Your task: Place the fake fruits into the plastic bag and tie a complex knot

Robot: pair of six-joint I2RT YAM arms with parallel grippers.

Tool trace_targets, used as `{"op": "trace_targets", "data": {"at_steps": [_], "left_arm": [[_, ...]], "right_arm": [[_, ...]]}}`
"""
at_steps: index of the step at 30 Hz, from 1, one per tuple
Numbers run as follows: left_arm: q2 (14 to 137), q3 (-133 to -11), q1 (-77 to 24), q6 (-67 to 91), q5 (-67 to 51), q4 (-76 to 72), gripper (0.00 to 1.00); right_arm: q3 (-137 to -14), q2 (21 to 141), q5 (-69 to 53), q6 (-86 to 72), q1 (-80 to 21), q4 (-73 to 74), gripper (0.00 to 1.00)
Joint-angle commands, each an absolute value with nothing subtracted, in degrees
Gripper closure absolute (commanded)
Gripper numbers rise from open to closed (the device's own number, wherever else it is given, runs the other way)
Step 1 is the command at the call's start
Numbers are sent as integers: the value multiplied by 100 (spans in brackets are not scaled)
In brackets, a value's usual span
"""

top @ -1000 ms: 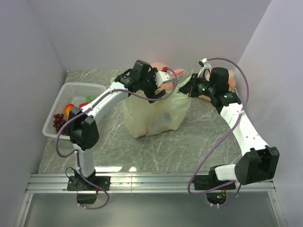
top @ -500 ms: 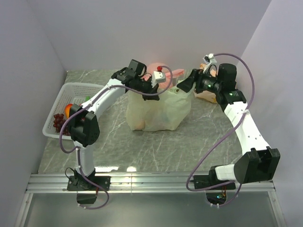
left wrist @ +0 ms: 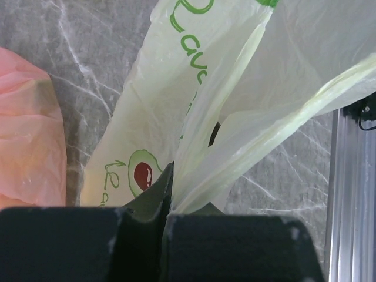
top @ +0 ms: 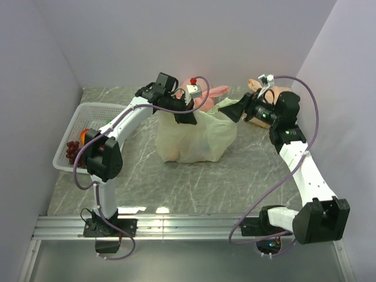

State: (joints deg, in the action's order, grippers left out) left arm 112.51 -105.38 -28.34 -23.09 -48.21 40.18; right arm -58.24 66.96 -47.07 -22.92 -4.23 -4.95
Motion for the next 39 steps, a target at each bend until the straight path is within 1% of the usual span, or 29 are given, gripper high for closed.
{"op": "trace_targets", "data": {"at_steps": [1,4,8,12,16,19,22,25,26,29,31,33,34,35,36,37,38,39], "left_arm": [[11259,-10696,-2848,-2092,-4913,3894,100],[11250,-10679,-2856,-1881,-4869,3753,100],[11268,-10583,-2769,-1321,-5193,3438,100],[11250,-10415,-2619,-941,-5493,3050,100],[11276,-10450,-2610,-1020,-5528,3085,100],[11294,-10485,-2584,-1160,-5677,3190,100],[11189,-10241,-2549,-1090,-5966,3007,100],[10996,-9924,-2522,-1046,-6222,2699,100],[10934,-9871,-2514,-1133,-6249,2681,100],[10951,-9870,-2514,-1282,-6284,2812,100],[11004,-10018,-2522,-1371,-6179,3049,100],[11083,-10142,-2531,-1389,-6056,3137,95],[11109,-10264,-2523,-1354,-6021,3181,89],[11135,-10387,-2531,-1388,-6064,3277,85],[11153,-10519,-2540,-1423,-6056,3374,79],[11145,-10729,-2531,-1406,-6012,3418,73],[11066,-10836,-2531,-1250,-5960,3393,60],[10996,-10950,-2514,-1205,-5785,3393,51]], "right_arm": [[-6599,6873,-4816,-2443,-396,-756,5],[-6890,6812,-4887,-2392,-387,-756,5],[-7058,6645,-4781,-2040,-299,-257,4],[-6768,6137,-4702,-1092,-123,359,2],[-6504,5749,-4650,-722,-26,790,1],[-6381,5678,-4544,-598,-26,932,1],[-5830,5686,-4386,-493,-26,687,1],[-5337,5896,-4359,-404,-26,28,1],[-5248,5967,-4377,-413,-26,-452,1],[-5133,6415,-4517,-729,-26,-1262,2],[-5211,6696,-4596,-975,-61,-1528,10],[-5264,6802,-4649,-1220,-158,-1880,19],[-5317,6864,-4736,-1248,-202,-1933,32],[-5335,6890,-4763,-1283,-263,-1968,42],[-5326,6899,-4851,-1353,-281,-2030,62],[-5309,6882,-4930,-1371,-307,-2091,71],[-5326,6873,-4948,-1362,-351,-2048,76],[-5352,6830,-4966,-1328,-378,-2004,85]]}}
